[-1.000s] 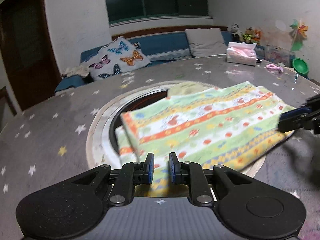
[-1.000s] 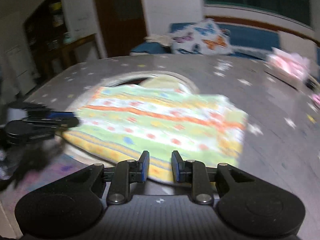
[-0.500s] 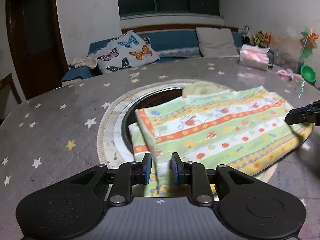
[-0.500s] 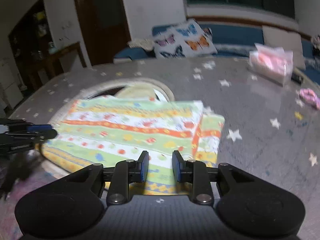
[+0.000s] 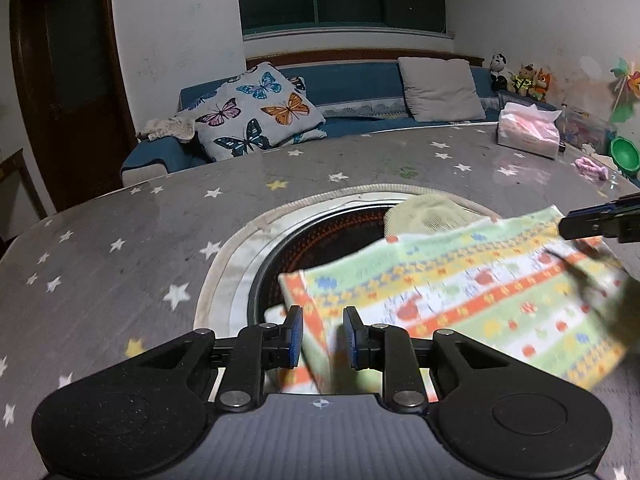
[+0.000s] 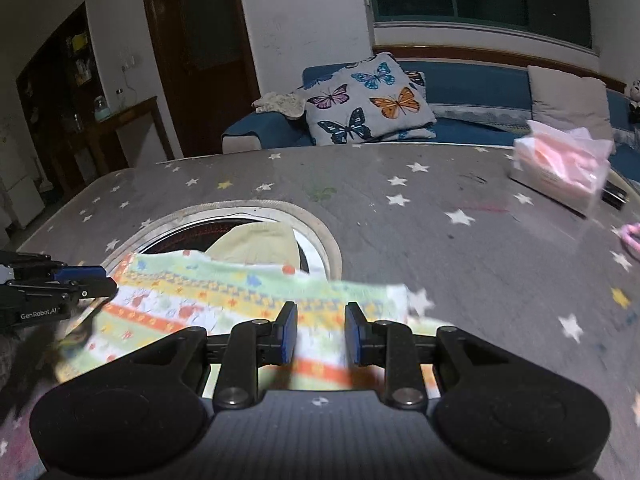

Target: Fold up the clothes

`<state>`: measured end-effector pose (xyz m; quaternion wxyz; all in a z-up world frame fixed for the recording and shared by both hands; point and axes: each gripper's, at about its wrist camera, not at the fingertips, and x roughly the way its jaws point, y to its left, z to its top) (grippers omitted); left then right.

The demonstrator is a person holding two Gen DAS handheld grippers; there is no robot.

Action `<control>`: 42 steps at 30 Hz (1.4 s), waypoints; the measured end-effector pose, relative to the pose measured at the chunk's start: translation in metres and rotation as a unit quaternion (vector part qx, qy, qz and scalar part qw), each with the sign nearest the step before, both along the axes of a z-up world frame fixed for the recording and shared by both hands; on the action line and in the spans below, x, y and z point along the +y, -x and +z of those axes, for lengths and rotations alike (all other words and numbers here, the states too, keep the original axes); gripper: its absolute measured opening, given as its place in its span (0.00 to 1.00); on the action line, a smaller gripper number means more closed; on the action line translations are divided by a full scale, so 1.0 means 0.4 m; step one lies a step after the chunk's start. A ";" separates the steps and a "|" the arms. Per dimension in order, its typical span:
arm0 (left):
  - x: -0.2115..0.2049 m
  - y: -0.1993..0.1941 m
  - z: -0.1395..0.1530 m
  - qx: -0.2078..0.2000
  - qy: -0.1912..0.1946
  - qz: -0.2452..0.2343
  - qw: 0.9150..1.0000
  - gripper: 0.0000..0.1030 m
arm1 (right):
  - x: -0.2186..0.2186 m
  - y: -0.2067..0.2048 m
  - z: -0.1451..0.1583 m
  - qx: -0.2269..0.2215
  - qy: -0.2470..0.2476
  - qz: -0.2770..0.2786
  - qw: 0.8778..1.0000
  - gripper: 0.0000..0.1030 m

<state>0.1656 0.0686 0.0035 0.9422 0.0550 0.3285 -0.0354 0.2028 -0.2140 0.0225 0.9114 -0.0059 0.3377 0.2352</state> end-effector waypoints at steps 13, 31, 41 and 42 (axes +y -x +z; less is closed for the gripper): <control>0.035 -0.059 -0.008 -0.005 0.003 0.021 1.000 0.25 | -0.019 -0.054 -0.035 0.000 0.007 -0.032 0.999 0.23; 0.152 0.013 0.039 -0.012 0.028 0.099 0.995 0.75 | 0.143 0.100 0.038 -0.026 0.029 0.104 0.994 0.37; 0.204 0.100 0.038 -0.007 0.067 0.131 0.989 0.82 | 0.372 0.267 0.018 -0.058 0.088 0.258 0.960 0.36; 0.207 0.109 0.039 -0.008 0.070 0.131 0.989 0.82 | 0.392 0.272 0.011 -0.057 0.093 0.261 0.959 0.35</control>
